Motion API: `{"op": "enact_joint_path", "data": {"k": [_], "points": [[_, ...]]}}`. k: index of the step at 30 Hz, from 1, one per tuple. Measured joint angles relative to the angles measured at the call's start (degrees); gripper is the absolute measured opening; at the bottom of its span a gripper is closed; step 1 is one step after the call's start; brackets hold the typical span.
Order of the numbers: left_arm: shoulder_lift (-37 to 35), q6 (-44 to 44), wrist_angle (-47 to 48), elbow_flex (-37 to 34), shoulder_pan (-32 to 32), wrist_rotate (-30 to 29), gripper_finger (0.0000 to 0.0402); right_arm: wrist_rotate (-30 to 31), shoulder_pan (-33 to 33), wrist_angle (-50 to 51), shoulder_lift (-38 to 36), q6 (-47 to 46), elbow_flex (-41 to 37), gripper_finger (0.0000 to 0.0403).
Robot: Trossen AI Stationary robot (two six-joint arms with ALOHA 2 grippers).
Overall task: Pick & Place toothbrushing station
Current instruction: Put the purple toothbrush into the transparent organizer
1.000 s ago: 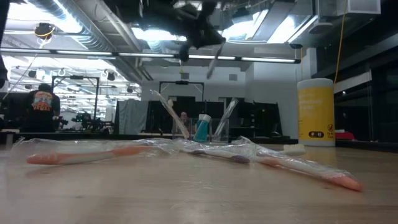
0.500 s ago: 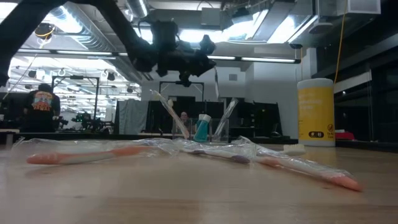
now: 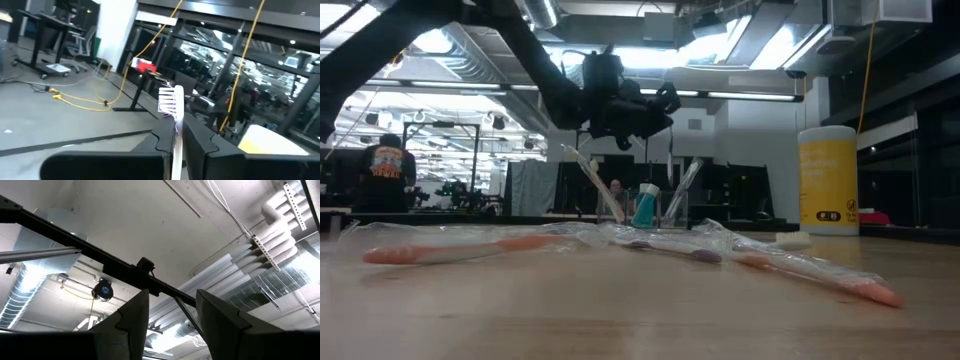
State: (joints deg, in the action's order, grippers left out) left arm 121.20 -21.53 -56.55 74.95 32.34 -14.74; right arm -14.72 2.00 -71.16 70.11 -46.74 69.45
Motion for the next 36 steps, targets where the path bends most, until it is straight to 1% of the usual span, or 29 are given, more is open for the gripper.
{"op": "enact_joint_path", "data": {"k": [4,8,14,18,20,23,25,27,29,31,34,36], "points": [[2.0,1.3,0.4,1.4,0.1,-2.4,0.0012,0.7,0.6,0.6,0.0,-0.2,0.0,0.0166],[2.2,1.3,0.4,1.6,0.1,-3.8,0.0017,0.8,0.9,0.7,0.0,-0.1,0.0,0.0166],[2.3,-1.1,1.5,1.6,0.0,-5.2,0.005,0.5,1.9,0.7,0.0,1.0,0.0,0.0166],[2.3,-4.7,6.9,1.6,-0.6,-5.3,0.0066,0.3,3.2,0.7,0.0,2.7,0.0,0.0166],[2.3,-4.8,6.9,1.6,-1.2,-4.9,0.0075,0.2,3.9,0.7,0.0,3.7,0.0,0.0166],[0.8,-4.7,7.1,1.6,-1.8,-3.3,0.0091,0.1,5.2,0.7,0.0,4.9,0.0,0.0166],[-0.6,-4.2,6.5,1.6,-2.4,-3.6,0.0102,-0.3,6.0,0.7,0.0,5.8,0.0,0.0166],[-1.5,-4.4,7.9,1.7,-2.5,-3.6,0.0114,-0.3,6.6,0.7,0.0,6.8,0.0,0.0166],[-1.6,-6.5,10.4,1.7,-2.4,-3.6,0.0124,-0.8,7.2,0.7,0.0,7.6,0.0,0.0166],[-1.5,-9.8,11.8,1.6,-2.4,-2.0,0.0134,-1.2,7.7,0.7,0.0,8.3,0.0,0.0166],[-2.5,-13.8,12.5,1.6,-2.7,3.8,0.0146,-1.2,8.4,0.7,0.0,9.0,0.0,0.0166],[-4.9,-13.9,15.5,1.6,-3.1,7.1,0.0149,-1.5,8.8,0.7,0.0,9.8,0.0,0.0166]]}}
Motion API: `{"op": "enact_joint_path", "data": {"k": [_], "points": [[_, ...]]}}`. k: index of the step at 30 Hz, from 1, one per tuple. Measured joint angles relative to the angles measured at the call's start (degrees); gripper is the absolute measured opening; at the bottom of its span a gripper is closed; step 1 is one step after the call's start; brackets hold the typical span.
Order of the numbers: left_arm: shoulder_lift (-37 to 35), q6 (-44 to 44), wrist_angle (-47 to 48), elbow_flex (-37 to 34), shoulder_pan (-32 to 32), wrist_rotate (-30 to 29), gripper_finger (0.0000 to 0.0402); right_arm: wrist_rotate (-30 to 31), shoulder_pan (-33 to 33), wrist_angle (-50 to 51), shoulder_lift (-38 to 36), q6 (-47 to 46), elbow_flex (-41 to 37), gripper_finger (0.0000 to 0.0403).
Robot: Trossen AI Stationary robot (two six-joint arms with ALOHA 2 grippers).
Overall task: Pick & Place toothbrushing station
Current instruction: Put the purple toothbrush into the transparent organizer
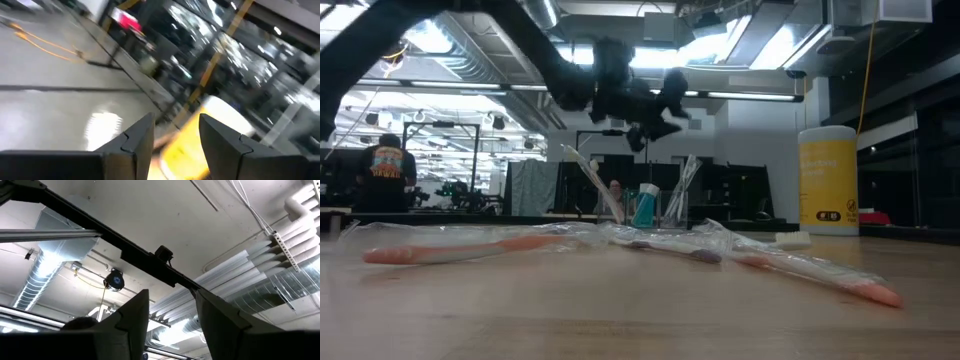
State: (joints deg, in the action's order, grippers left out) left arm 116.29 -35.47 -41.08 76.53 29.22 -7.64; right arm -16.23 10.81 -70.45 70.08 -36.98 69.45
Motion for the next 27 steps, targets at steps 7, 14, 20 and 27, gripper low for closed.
{"op": "enact_joint_path", "data": {"k": [7,14,20,27], "points": [[-15.9,13.5,41.0,0.1,-3.2,2.0,0.014,-1.4,0.2,2.3,-0.1,1.2,0.0,0.0166],[-24.7,2.3,92.9,-0.1,-11.9,-7.2,0.0136,0.6,-1.4,4.5,-0.2,1.0,0.0,0.0166],[-24.7,-14.7,95.5,-7.3,-20.9,-5.2,0.0136,0.9,-2.4,4.3,-0.2,1.0,0.0,0.0166],[-24.7,-28.7,81.1,-17.3,-22.7,1.4,0.0136,2.2,-1.7,4.3,-0.2,1.5,0.0,0.0166]]}}
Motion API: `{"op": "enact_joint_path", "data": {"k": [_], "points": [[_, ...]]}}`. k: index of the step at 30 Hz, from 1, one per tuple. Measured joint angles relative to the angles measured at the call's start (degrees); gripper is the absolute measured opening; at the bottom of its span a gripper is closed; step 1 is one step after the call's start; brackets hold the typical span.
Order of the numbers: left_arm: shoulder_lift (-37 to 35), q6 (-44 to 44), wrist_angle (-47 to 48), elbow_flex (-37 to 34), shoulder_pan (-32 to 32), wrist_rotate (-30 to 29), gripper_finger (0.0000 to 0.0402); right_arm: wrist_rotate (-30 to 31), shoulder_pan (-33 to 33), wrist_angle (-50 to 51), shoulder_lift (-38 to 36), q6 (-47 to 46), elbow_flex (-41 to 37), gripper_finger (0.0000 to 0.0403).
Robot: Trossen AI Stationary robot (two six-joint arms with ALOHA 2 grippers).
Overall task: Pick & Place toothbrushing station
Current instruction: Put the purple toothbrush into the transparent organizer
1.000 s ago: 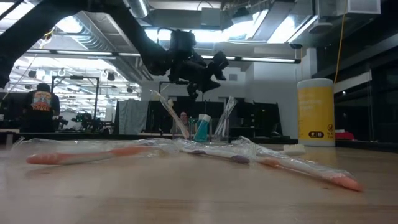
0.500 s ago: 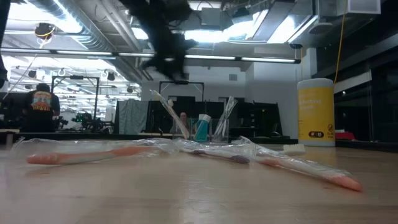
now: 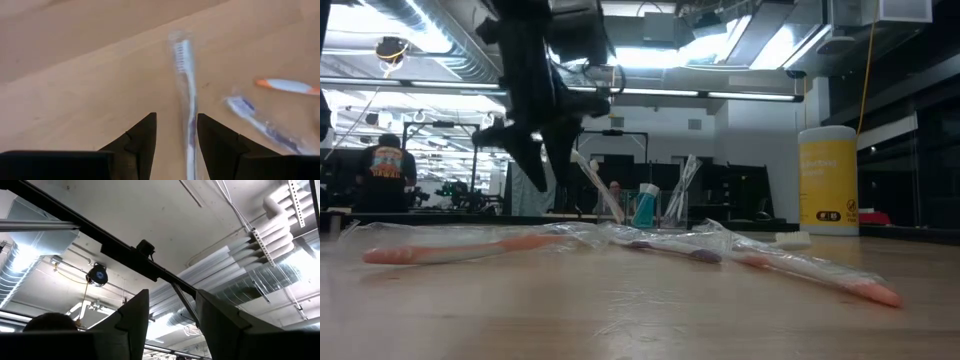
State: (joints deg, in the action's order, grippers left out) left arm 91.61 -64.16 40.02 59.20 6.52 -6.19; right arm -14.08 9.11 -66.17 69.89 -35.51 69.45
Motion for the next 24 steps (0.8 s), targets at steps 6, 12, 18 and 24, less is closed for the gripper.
{"op": "enact_joint_path", "data": {"k": [6,12,18,24], "points": [[0.1,-0.1,-6.0,-2.8,0.5,0.4,0.0136,0.2,0.3,0.0,0.0,0.2,0.0,0.0166],[2.3,2.2,-10.1,-2.8,2.5,2.2,0.0134,0.2,0.3,0.0,0.0,0.2,0.0,0.0166],[5.1,4.8,-12.1,-2.8,2.9,4.8,0.0132,0.2,0.3,0.0,0.0,0.3,0.0,0.0166],[7.1,5.5,-15.0,-2.8,3.0,5.2,0.0132,0.6,0.3,-0.1,0.0,0.5,0.0,0.0166]]}}
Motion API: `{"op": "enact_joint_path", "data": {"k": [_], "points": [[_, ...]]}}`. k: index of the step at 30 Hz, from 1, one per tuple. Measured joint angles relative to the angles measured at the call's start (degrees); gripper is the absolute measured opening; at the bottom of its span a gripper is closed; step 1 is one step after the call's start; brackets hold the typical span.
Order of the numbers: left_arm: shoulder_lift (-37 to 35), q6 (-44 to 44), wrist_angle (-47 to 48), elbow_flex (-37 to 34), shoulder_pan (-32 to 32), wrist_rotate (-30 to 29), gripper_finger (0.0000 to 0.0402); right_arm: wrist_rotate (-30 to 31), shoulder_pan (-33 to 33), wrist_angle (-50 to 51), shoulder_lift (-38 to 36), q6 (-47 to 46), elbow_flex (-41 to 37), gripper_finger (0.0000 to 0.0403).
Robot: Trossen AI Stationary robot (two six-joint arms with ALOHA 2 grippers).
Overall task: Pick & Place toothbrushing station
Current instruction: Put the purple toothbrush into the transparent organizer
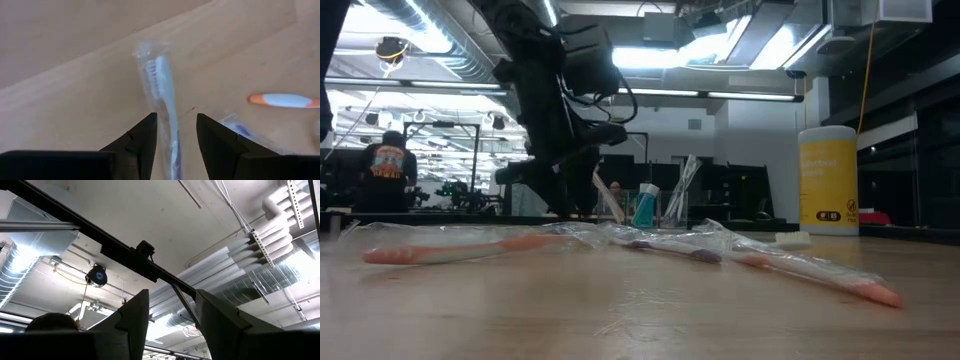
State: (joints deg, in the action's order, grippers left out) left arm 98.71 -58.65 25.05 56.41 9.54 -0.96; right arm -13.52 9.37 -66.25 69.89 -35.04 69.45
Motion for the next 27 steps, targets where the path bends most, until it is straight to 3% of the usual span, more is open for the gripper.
{"op": "enact_joint_path", "data": {"k": [8,14,19,23,27], "points": [[3.9,0.8,-0.8,0.1,0.1,2.5,0.0116,0.6,0.0,0.0,0.0,1.1,0.0,0.0166],[4.1,3.6,-4.1,-0.2,2.2,3.1,0.0019,1.1,0.0,0.0,-0.1,1.3,0.0,0.0166],[4.0,5.1,-16.9,-0.1,5.6,6.3,0.0012,1.1,0.0,0.0,-0.1,1.5,0.0,0.0166],[1.8,5.8,-38.5,-0.1,7.9,8.3,0.0012,1.4,0.0,0.1,-0.2,1.9,0.0,0.0166],[1.1,6.9,-61.4,0.0,11.3,0.1,0.0012,1.7,0.0,0.4,-0.6,2.9,0.0,0.0166]]}}
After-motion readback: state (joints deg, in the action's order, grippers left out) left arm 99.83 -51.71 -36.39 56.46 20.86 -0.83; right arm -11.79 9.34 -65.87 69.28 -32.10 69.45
